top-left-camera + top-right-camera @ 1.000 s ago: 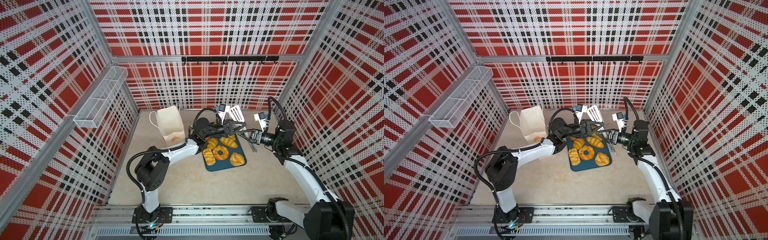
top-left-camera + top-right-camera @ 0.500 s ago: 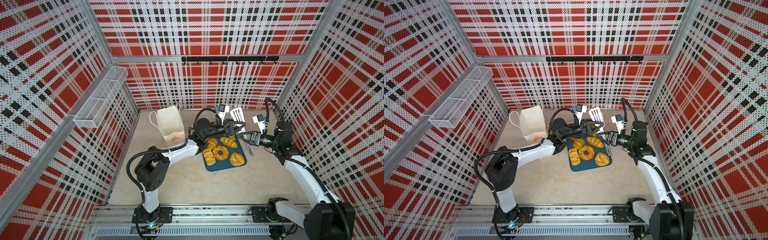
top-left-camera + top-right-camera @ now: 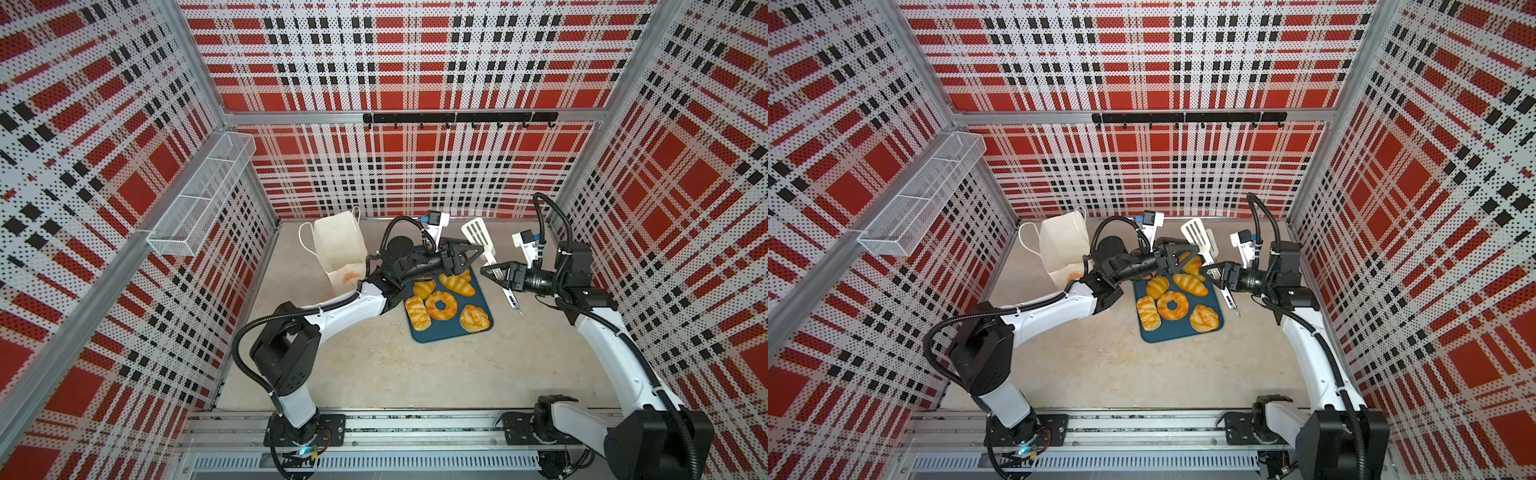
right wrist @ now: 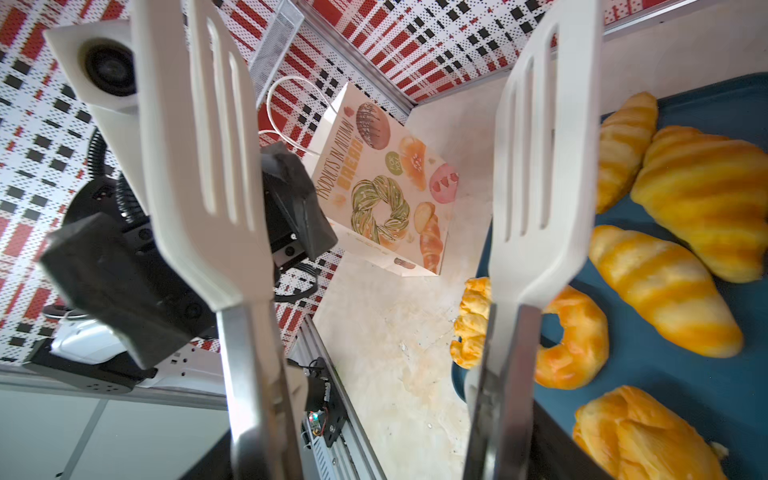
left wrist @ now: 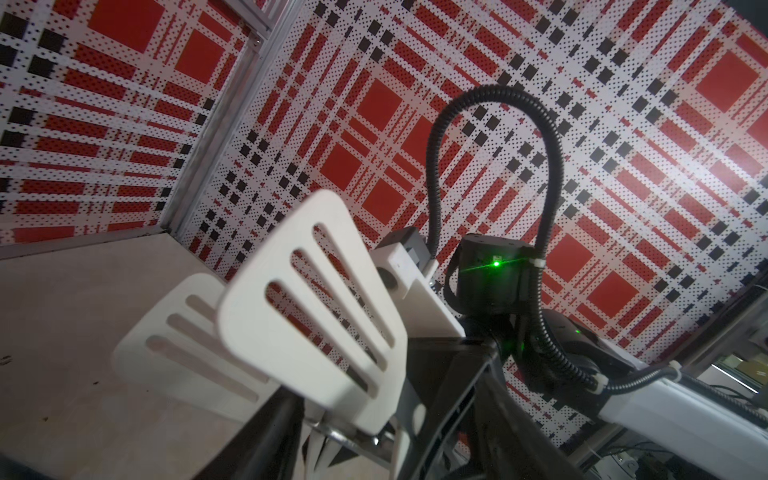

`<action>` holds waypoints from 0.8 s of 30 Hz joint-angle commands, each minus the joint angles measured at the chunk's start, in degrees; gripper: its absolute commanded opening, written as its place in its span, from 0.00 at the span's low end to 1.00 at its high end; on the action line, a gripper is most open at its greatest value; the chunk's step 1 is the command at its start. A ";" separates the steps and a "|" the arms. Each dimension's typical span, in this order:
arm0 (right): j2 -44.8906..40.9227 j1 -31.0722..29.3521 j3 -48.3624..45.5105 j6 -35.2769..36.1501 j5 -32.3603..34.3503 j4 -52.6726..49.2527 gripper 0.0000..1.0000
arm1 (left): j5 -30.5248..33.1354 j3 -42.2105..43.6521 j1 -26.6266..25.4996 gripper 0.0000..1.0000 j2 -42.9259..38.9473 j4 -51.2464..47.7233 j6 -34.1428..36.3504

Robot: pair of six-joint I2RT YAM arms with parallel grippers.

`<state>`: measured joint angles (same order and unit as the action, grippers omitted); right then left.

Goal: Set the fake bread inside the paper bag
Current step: 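Release the tongs with the left gripper and draw it back while right lowers tongs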

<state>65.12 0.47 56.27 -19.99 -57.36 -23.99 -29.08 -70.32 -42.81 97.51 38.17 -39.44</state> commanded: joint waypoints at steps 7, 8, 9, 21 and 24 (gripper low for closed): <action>1.01 0.23 4.99 13.10 15.59 -17.52 0.75 | 7.55 3.22 1.20 0.91 -5.86 -13.47 5.82; 1.12 0.23 5.07 13.61 16.91 -18.59 0.75 | 8.01 3.28 1.22 0.93 -6.26 -14.69 6.39; 1.24 0.16 5.03 14.15 18.42 -19.68 0.74 | 8.68 3.37 1.21 0.98 -6.68 -16.14 6.86; -0.09 -6.45 3.92 16.86 39.15 -28.32 0.72 | 19.21 7.02 -1.65 1.00 -12.43 -25.68 12.99; -0.22 -9.96 3.61 16.05 44.92 -29.61 0.71 | 22.85 7.60 -3.31 0.99 -13.94 -28.67 15.69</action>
<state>66.26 -7.31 59.46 -5.30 -19.66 -52.14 -11.14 -63.61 -44.71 86.04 13.10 -27.46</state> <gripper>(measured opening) 0.712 0.995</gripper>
